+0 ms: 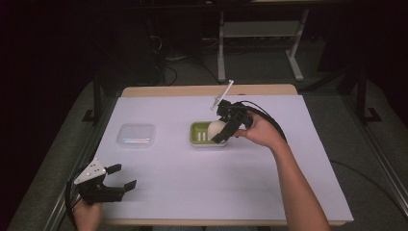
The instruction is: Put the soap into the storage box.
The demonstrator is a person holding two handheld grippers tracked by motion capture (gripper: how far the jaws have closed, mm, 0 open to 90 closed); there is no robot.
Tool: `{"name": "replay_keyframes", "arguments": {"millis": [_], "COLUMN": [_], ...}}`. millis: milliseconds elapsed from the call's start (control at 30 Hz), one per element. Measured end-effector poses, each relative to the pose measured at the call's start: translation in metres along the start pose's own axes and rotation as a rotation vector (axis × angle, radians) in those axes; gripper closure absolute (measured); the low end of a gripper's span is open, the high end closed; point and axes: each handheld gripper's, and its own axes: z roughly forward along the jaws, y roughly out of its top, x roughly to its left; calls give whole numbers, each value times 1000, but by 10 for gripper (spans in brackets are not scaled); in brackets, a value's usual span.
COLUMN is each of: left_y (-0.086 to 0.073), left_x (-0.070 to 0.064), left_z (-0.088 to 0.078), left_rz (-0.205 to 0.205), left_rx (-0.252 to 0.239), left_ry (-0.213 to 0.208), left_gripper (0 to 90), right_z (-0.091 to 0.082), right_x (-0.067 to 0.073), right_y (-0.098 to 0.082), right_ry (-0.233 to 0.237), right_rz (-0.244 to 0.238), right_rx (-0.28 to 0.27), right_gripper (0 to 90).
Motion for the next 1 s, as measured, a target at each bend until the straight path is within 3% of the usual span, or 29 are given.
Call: {"name": "replay_keyframes", "arguments": {"millis": [267,400,633,1000], "left_y": [0,-1,-1,-1], "left_x": [0,0,0,0], "left_z": [0,1,1,0], "left_rz": [-3,1,2,1], "left_rx": [-2,-2,2,-3], "left_ry": [1,-1,0,1], "left_gripper": [130,130,130,130], "right_z": [-3,3,20,30], "right_x": [-5,-9,-15,-20], "right_y": [16,20,21,24], "right_ry": [-7,12,14,11], "right_rz": [-8,-7,-2,8], "right_rx": [-2,-14,24,20], "right_gripper": [223,223,223,223]}}
